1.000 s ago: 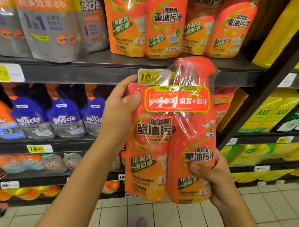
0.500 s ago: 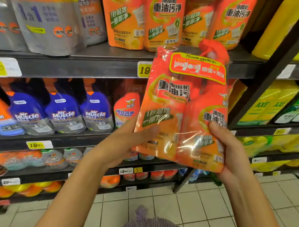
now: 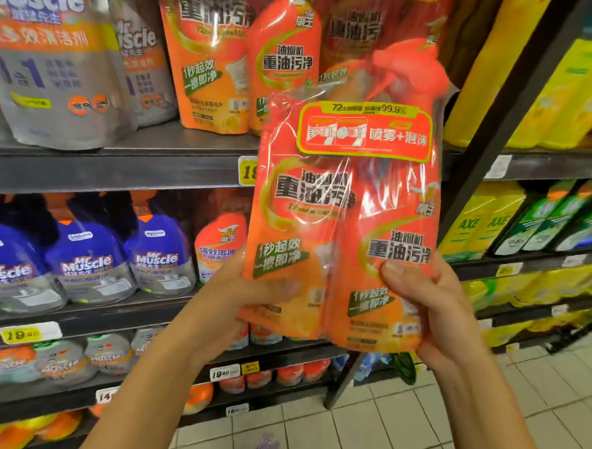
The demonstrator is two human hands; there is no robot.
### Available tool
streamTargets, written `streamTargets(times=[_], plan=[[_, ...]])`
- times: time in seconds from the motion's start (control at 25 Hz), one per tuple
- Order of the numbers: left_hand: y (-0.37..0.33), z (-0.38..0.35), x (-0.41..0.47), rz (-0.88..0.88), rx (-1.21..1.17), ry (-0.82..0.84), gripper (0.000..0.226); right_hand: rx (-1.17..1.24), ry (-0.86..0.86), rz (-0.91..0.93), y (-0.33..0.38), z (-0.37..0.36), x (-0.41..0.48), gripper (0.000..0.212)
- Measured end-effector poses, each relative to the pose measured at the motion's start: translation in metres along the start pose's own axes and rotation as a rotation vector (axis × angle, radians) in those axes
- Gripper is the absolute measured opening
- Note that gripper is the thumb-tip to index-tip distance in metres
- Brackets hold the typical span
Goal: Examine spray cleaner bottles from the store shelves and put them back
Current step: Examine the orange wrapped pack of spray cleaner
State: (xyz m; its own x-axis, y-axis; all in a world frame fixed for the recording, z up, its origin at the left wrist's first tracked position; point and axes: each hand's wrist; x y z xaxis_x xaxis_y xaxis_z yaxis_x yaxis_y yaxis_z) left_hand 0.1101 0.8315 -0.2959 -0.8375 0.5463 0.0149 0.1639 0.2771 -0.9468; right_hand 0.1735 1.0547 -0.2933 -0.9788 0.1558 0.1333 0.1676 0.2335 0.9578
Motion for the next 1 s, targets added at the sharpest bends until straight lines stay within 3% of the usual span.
streamTargets(times=[0.12,0.2,0.32,0.44,0.64,0.8,0.92,1.0], plan=[[0.005,0.007,0.009,-0.01,0.17,-0.077,0.026,-0.282,0.006,0.188,-0.002,0.001,-0.004,0.057],[0.012,0.007,0.012,-0.055,0.147,-0.147,0.028,-0.416,0.044,0.224,-0.012,0.002,-0.005,0.069],[0.022,0.006,0.009,-0.152,0.043,-0.162,0.042,-0.4,0.09,0.209,-0.026,0.004,-0.004,0.079],[0.027,0.012,0.012,-0.207,0.095,-0.243,0.039,-0.443,0.128,0.159,-0.032,0.005,0.005,0.09],[0.017,0.012,0.01,-0.285,0.284,-0.355,0.03,-0.51,0.161,0.12,-0.042,0.008,0.016,0.076],[0.011,0.012,0.007,-0.272,0.39,-0.395,0.057,-0.338,0.274,0.001,-0.047,0.009,0.023,0.063],[0.008,0.013,0.012,-0.247,0.441,-0.419,0.032,-0.368,0.193,-0.005,-0.05,0.014,0.026,0.073],[0.002,0.01,0.015,-0.252,0.485,-0.421,0.033,-0.447,0.157,0.095,-0.052,0.016,0.027,0.067]])
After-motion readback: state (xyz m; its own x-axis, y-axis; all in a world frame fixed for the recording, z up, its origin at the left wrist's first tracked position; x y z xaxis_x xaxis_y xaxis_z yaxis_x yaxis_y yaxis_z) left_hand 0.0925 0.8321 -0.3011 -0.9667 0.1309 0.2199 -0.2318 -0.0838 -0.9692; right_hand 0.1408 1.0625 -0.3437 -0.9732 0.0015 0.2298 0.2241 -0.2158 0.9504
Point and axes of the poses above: each hand's wrist, its own x-axis towards the middle knuckle, its own z-axis out of the back of the hand, y = z × x, and after that the axes turned 4 degrees about -x, right-handed
